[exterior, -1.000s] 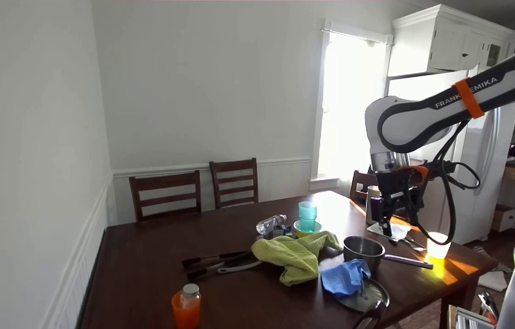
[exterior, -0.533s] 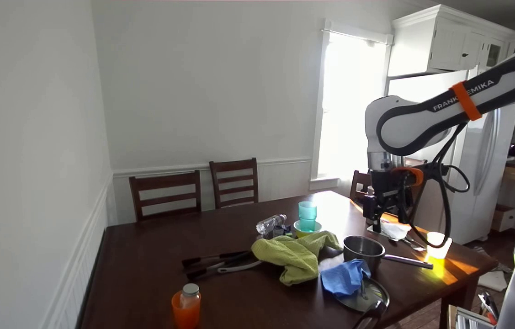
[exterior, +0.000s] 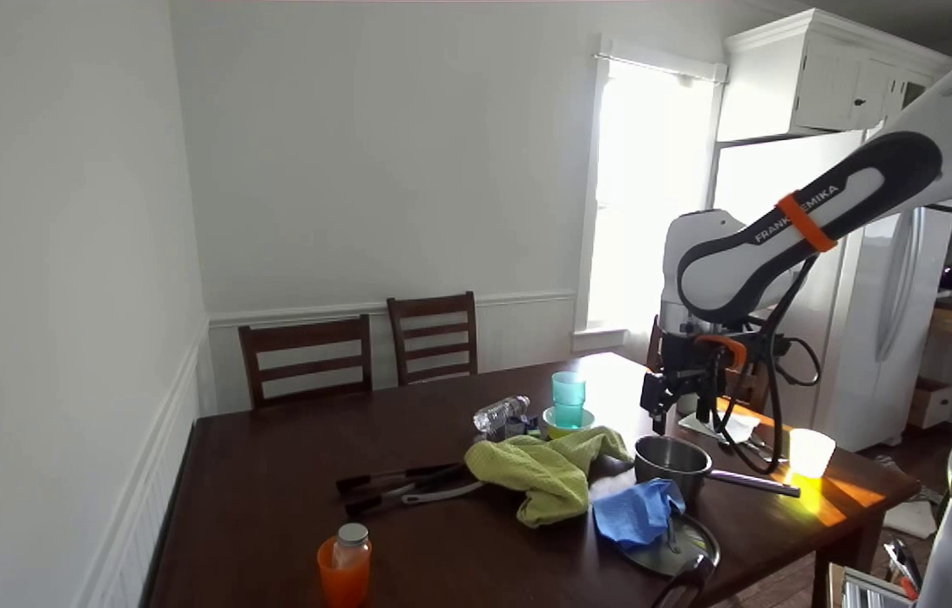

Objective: Use the towel to lift the lid put it on the pot and then put the towel on the table

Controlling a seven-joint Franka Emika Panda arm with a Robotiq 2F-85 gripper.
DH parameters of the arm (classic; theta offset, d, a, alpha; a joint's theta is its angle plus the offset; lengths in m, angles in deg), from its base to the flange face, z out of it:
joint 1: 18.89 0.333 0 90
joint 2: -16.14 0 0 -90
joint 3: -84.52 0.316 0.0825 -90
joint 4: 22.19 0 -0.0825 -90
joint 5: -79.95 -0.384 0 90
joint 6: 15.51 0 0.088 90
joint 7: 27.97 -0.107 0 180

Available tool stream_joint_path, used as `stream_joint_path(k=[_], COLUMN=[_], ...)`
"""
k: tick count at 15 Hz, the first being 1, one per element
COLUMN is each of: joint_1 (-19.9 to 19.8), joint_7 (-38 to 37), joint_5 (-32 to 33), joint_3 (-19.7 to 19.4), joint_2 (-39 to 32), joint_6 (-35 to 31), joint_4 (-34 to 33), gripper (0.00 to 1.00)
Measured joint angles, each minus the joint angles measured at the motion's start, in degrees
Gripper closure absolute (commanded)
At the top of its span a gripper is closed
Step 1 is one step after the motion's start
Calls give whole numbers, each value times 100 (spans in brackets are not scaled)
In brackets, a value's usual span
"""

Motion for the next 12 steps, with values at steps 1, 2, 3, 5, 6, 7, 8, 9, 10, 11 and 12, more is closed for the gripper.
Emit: stream_joint_path(k=[1,2,3,5,6,7,8,9,10,11,12], joint_1=[-21,-40,-49,-49,-45,-44,-44,-44,-44,-41,-39], joint_7=[51,97,149,289,398,506,573,605,614,615,617], joint_5=[0,0,0,-19,-73,-135,-168,-180,-186,-190,-194], joint_3=[-50,-88,-127,-220,-271,-320,-355,-372,-375,-375,-375], joint_2=[-205,-405,-605,-1000,-1188,-1378,-1547,-1667,-1737,-1759,-1757], joint_6=[-211,-413,-607,-977,-1134,-1255,-1353,-1420,-1453,-1458,-1458], joint_4=[2,2,3,8,11,13,13,11,9,6,2], gripper=[0,0,0,0,0,0,0,0,0,0,0])
